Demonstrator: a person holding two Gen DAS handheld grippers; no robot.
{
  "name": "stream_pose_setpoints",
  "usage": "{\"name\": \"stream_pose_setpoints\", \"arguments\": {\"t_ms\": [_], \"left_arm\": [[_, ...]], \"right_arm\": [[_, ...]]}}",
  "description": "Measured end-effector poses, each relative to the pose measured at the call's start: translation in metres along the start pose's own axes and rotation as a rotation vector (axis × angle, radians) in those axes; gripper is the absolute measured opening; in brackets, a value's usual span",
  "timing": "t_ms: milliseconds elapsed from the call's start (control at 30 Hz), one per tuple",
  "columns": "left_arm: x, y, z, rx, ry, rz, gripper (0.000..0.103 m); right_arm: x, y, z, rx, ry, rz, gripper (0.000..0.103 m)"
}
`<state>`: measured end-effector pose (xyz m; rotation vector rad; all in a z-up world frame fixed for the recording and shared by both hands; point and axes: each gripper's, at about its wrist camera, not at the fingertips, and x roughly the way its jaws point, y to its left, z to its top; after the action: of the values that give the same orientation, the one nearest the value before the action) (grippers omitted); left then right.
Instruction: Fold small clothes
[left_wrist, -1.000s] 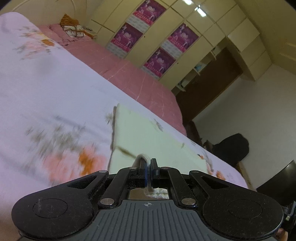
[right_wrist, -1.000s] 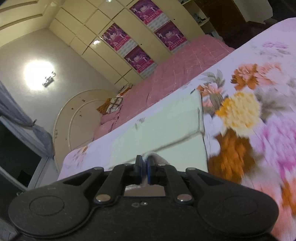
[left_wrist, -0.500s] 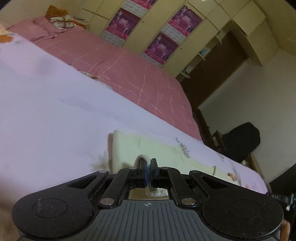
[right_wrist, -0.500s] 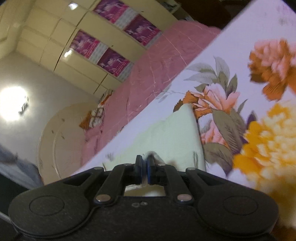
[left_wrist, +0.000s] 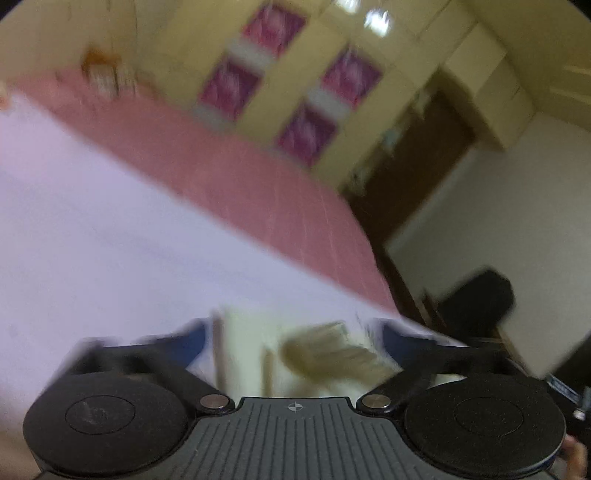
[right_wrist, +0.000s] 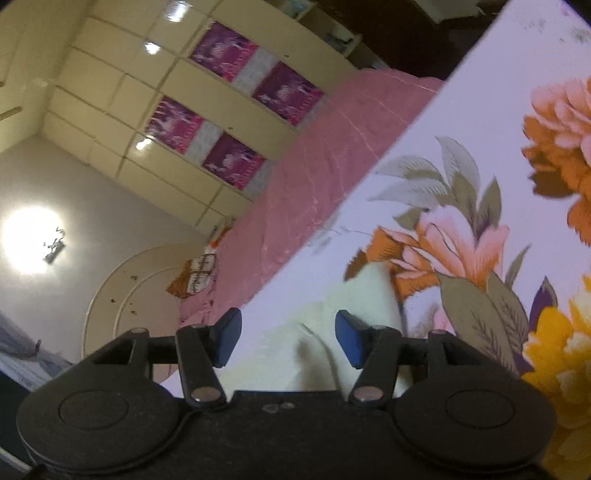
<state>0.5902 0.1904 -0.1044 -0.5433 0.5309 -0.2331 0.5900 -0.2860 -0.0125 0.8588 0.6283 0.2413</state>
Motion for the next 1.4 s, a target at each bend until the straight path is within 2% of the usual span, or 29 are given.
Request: {"name": "stream_pose_setpoints", "arguments": {"t_ms": [33,100,133,167,233,300,367,400,433,467,600,667,767,800,867,933,1000,1033,1067,1100,1133,1200,1233,1267,1400], "left_arm": [[-0.002,0.000,0.003,0.007,0.000,-0.013,0.102],[0.001,-0.003,0.004,0.037,0.032,-0.009,0.090],[0.007,-0.008,0.004,0.090,0.073,0.018,0.074],[0.012,-0.012,0.003,0.136,0.105,0.036,0.063],[0.019,-0.021,0.000,0.220,0.159,0.055,0.056],[0.022,-0.029,-0.003,0.300,0.184,0.077,0.055],[0.025,-0.037,-0.007,0.384,0.206,0.102,0.024],[0.020,-0.038,-0.004,0.409,0.201,0.112,0.019],[0.018,-0.042,-0.001,0.416,0.188,0.120,0.009],[0.014,-0.042,0.002,0.405,0.176,0.122,0.007],[-0.003,-0.042,0.012,0.354,0.081,0.103,0.005],[-0.015,-0.039,0.015,0.325,-0.006,0.080,0.001],[-0.024,-0.032,0.014,0.259,-0.110,0.124,0.000],[-0.022,-0.027,0.017,0.219,-0.110,0.127,0.000],[-0.011,-0.020,0.018,0.198,-0.051,0.149,0.000],[-0.006,-0.014,0.017,0.160,-0.002,0.088,0.001],[-0.007,-0.019,0.015,0.193,0.011,0.103,0.003],[-0.008,-0.018,0.012,0.201,0.012,0.094,0.029],[-0.010,-0.020,0.011,0.205,0.003,0.088,0.072],[-0.015,-0.022,0.010,0.222,-0.033,0.097,0.083],[-0.019,-0.027,0.009,0.257,-0.062,0.093,0.085],[-0.019,-0.029,0.012,0.278,-0.043,0.072,0.084],[-0.016,-0.030,0.014,0.287,-0.024,0.062,0.074],[-0.012,-0.034,0.016,0.310,0.018,0.078,0.057],[0.010,-0.038,0.018,0.363,0.204,0.090,0.022]], "right_arm": [[-0.001,0.002,0.001,-0.023,0.005,-0.003,0.055],[0.001,0.009,0.002,-0.104,0.032,-0.033,0.052],[0.003,0.013,0.002,-0.147,0.051,-0.051,0.049],[0.008,0.018,0.000,-0.201,0.076,-0.080,0.045],[0.015,0.027,-0.004,-0.275,0.106,-0.111,0.042],[0.022,0.038,-0.008,-0.365,0.139,-0.169,0.039],[0.029,0.047,-0.015,-0.453,0.160,-0.222,0.032],[0.031,0.052,-0.020,-0.494,0.169,-0.243,0.021],[0.033,0.055,-0.023,-0.530,0.173,-0.259,0.014],[0.033,0.059,-0.026,-0.555,0.172,-0.268,0.006],[0.021,0.069,-0.034,-0.613,0.114,-0.279,0.005],[0.013,0.072,-0.031,-0.626,0.064,-0.263,0.004],[0.004,0.073,-0.027,-0.638,-0.006,-0.245,0.004],[0.002,0.073,-0.026,-0.635,-0.025,-0.249,0.004],[0.005,0.068,-0.024,-0.617,-0.040,-0.260,0.004],[0.013,0.060,-0.022,-0.596,-0.019,-0.296,0.004],[0.022,0.051,-0.019,-0.542,0.023,-0.298,0.005],[0.024,0.047,-0.020,-0.521,0.046,-0.289,0.006],[0.025,0.045,-0.020,-0.515,0.052,-0.285,0.011],[0.024,0.045,-0.021,-0.518,0.045,-0.282,0.015],[0.024,0.045,-0.020,-0.514,0.046,-0.273,0.015],[0.024,0.045,-0.019,-0.509,0.049,-0.263,0.015],[0.025,0.046,-0.019,-0.510,0.051,-0.262,0.015],[0.026,0.046,-0.019,-0.512,0.057,-0.262,0.015],[0.027,0.046,-0.019,-0.519,0.077,-0.271,0.015]]}}
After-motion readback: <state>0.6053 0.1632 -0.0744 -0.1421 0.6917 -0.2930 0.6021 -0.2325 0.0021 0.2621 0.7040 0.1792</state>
